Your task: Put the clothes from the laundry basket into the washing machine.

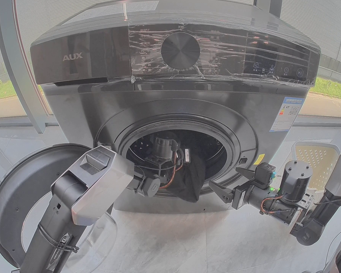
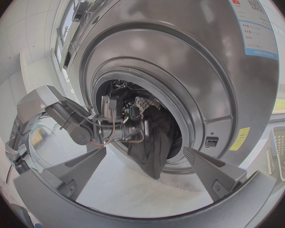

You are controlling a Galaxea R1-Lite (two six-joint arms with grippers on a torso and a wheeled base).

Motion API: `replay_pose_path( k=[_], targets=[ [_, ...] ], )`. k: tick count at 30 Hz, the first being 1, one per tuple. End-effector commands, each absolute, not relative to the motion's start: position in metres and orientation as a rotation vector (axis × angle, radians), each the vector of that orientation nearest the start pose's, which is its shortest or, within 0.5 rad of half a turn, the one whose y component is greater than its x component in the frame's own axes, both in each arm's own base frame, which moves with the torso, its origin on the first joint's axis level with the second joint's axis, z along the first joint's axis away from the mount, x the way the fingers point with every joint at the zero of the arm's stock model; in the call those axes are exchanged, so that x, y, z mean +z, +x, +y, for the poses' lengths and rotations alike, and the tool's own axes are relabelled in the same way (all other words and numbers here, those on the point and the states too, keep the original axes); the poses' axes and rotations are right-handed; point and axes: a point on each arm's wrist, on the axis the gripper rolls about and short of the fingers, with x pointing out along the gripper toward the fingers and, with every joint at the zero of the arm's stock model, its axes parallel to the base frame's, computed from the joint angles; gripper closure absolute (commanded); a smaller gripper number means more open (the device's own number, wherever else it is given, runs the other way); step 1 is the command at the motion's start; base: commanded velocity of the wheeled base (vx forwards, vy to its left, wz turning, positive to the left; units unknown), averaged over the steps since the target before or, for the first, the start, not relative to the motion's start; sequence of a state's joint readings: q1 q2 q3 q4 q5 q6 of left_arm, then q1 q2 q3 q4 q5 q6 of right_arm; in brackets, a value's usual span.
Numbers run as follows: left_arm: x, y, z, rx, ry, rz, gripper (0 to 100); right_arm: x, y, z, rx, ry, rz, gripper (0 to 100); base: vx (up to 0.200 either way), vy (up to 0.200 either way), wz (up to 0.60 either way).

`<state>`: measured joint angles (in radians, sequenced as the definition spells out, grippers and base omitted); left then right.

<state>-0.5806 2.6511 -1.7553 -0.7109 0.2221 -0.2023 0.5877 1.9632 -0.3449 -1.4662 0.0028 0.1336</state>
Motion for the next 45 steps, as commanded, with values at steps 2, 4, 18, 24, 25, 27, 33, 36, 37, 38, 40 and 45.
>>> replay_pose_path(
  k=[2,4,18,24,25,27,33,36,37,38,40,45],
  targets=[
    [0.037,0.485,-0.277,-0.228,-0.175,0.084,100,0.083,0.235,0.158,0.583,0.084,0.188,0,0.000,0.000,0.00],
    [0.039,0.485,-0.276,-0.226,-0.177,0.080,100,0.083,0.235,0.158,0.583,0.084,0.190,0,0.000,0.000,0.00],
    [0.063,0.459,-0.293,-0.278,-0.188,0.088,0,0.082,0.235,0.157,0.581,0.083,0.193,0,0.000,0.000,0.00],
    [0.068,0.420,-0.297,-0.345,-0.135,0.200,0,0.083,0.234,0.157,0.581,0.085,0.192,0,0.000,0.000,0.00],
    [0.064,0.415,-0.296,-0.362,-0.122,0.227,0,0.083,0.234,0.157,0.581,0.085,0.192,0,0.000,0.000,0.00],
    [0.050,0.404,-0.291,-0.402,-0.092,0.298,0,0.084,0.233,0.156,0.581,0.084,0.190,0,0.000,0.000,0.00],
    [0.025,0.393,-0.282,-0.453,-0.059,0.396,0,0.083,0.233,0.156,0.581,0.084,0.193,0,0.000,0.000,0.00],
    [0.014,0.395,-0.281,-0.447,-0.047,0.413,0,0.083,0.234,0.156,0.578,0.085,0.193,0,0.000,0.000,0.00],
    [0.010,0.396,-0.281,-0.444,-0.045,0.420,0,0.083,0.234,0.156,0.578,0.085,0.193,0,0.000,0.000,0.00],
    [0.006,0.396,-0.280,-0.442,-0.041,0.426,0,0.083,0.234,0.156,0.581,0.085,0.192,0,0.000,0.000,0.00],
    [-0.001,0.397,-0.281,-0.441,-0.039,0.436,0,0.083,0.234,0.156,0.579,0.086,0.193,0,0.000,0.000,0.00],
    [-0.012,0.403,-0.284,-0.436,-0.036,0.436,0,0.083,0.234,0.157,0.581,0.086,0.192,0,0.000,0.000,0.00]
  ],
)
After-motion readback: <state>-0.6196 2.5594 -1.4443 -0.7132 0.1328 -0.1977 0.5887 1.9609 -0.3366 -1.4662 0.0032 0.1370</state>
